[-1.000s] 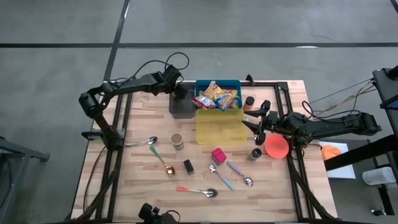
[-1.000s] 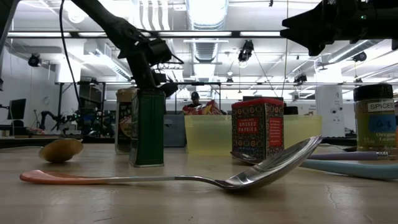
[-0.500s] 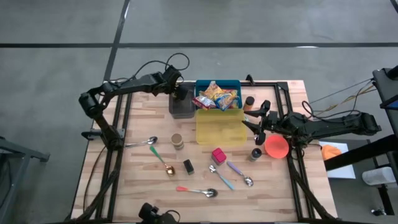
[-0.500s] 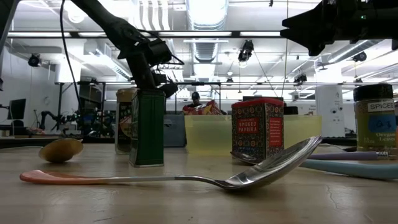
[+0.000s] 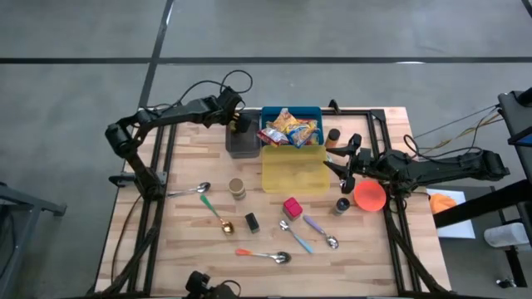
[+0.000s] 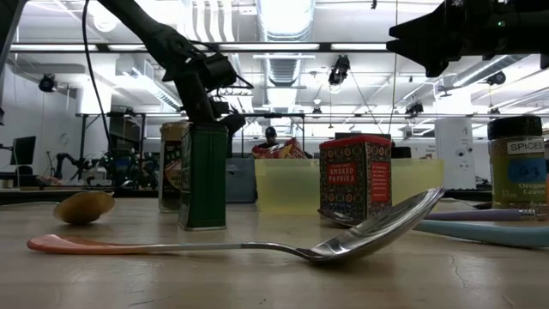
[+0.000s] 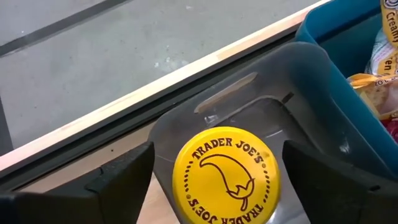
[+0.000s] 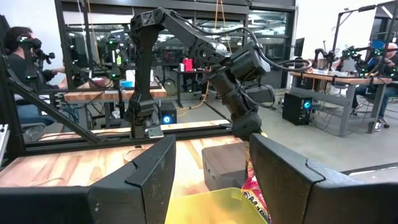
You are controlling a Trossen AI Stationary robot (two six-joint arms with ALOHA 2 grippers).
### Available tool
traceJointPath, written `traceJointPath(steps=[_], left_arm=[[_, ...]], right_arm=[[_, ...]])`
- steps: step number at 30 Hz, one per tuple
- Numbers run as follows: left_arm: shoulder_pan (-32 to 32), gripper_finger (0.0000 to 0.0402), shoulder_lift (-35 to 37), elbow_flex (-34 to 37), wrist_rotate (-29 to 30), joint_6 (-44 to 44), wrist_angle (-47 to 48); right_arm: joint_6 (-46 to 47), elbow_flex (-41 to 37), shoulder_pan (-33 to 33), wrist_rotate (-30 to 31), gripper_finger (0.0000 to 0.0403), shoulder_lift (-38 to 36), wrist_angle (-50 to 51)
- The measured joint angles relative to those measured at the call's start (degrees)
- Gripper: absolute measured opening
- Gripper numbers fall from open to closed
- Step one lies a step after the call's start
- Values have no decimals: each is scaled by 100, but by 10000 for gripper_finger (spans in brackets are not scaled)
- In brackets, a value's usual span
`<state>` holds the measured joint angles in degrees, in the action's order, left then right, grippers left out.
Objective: Pick & Place Food Item
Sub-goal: Put the golden spice bottle into the black bin
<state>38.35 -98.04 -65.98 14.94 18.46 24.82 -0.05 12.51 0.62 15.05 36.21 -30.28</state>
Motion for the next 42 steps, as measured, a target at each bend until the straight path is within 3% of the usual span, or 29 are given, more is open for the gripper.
traceJointPath(steps=[9, 20, 27, 33, 38, 42], left_arm=[[-4, 366, 58, -2, -126, -51, -145], [-141, 366, 733, -7, -336, -44, 94], [-814, 366, 1266, -7, 162, 308, 756], [-1705, 366, 1719, 52, 246, 740, 1277], [-2470, 366, 2136, 296, 1068, 1447, 1382], [-2928, 366, 2356, 483, 1304, 1791, 1530]], right_arm=[[0, 0, 0, -2, 203, 0, 0], [1, 0, -1, 0, 203, -1, 0], [0, 0, -1, -1, 203, 0, 0], [1, 0, -1, 0, 203, 0, 0], [0, 0, 0, -2, 203, 0, 0], [0, 0, 0, 0, 203, 0, 0]])
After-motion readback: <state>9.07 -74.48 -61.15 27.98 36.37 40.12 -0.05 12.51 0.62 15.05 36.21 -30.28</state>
